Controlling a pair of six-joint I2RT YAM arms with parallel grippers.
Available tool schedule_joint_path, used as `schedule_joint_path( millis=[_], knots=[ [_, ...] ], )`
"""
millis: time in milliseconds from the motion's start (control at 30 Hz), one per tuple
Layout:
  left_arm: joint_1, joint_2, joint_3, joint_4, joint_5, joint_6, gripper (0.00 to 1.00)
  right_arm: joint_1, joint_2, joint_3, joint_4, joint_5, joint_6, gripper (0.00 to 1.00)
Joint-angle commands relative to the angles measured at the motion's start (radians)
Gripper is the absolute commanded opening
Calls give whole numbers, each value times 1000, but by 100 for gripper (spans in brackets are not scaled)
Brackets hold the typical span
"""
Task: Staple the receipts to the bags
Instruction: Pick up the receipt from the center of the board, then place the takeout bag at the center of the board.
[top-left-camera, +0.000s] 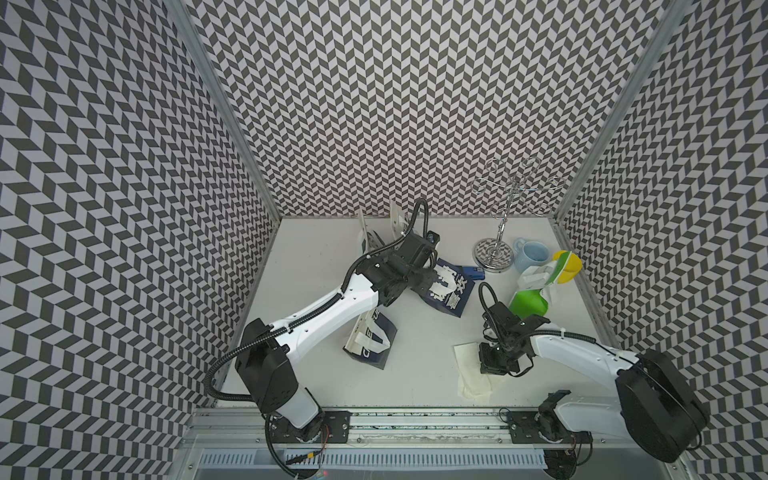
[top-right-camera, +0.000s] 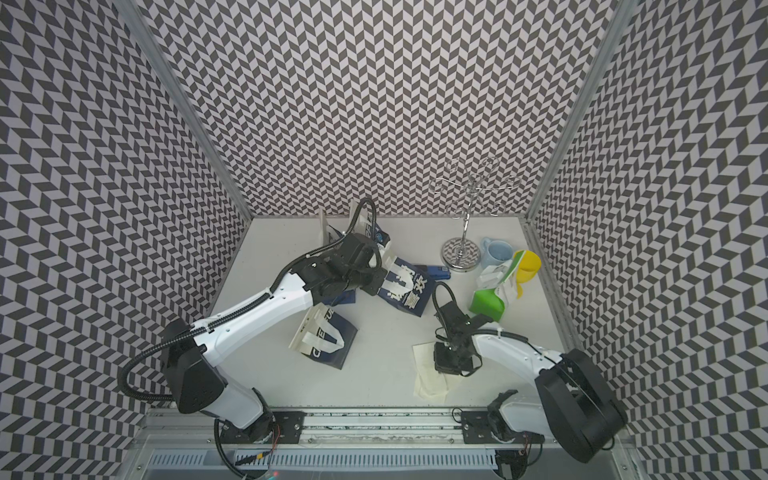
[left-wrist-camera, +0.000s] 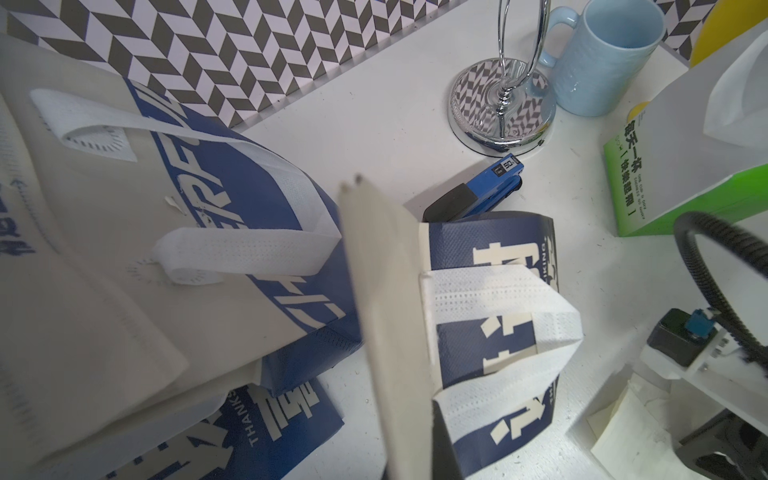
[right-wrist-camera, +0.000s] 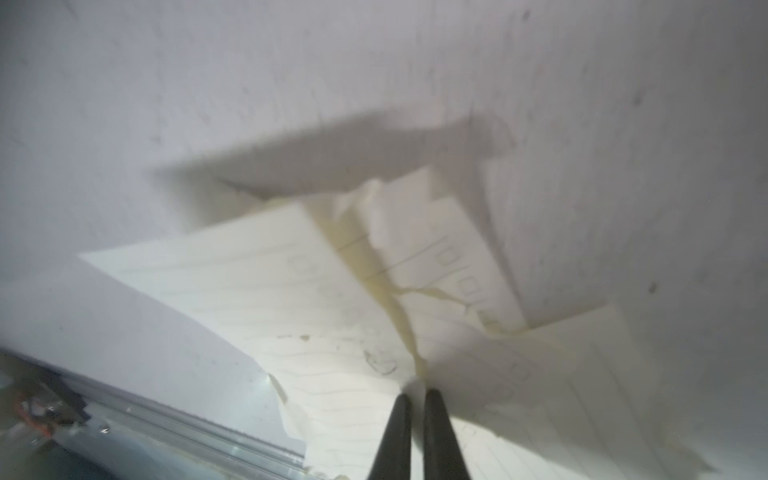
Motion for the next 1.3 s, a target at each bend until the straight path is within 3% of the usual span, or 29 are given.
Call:
schedule_joint_path(
  millis=[0, 200, 467, 600, 700, 900, 1067, 1200, 1267],
  knots=[
    [-3, -37, 7, 28, 20, -3, 0, 13, 8, -45, 35, 21, 16, 0],
    [26, -54, -11, 55, 135, -18, 0, 9, -62, 33, 43, 30, 1, 0],
    [118, -110, -38, 31, 353, 41, 0, -8, -91, 383, -89, 299, -135, 0],
    [122, -118, -25, -19, 374, 91, 0, -10, -124, 509, -97, 419, -175, 0],
    [122, -126, -23, -42, 388, 108, 0, -10, -160, 575, -41, 417, -233, 0],
    [122, -137, -44, -64, 440, 134, 0, -10, -263, 640, 186, 307, -329, 0],
    [138, -129, -58, -50, 476, 152, 0, -10, -281, 628, 316, 32, -317, 0],
    [155, -119, -57, -36, 537, 174, 33, -10, -302, 497, 509, -173, -227, 0],
    [163, -120, -59, -35, 537, 176, 39, -11, -312, 410, 613, -216, -167, 0]
  ],
)
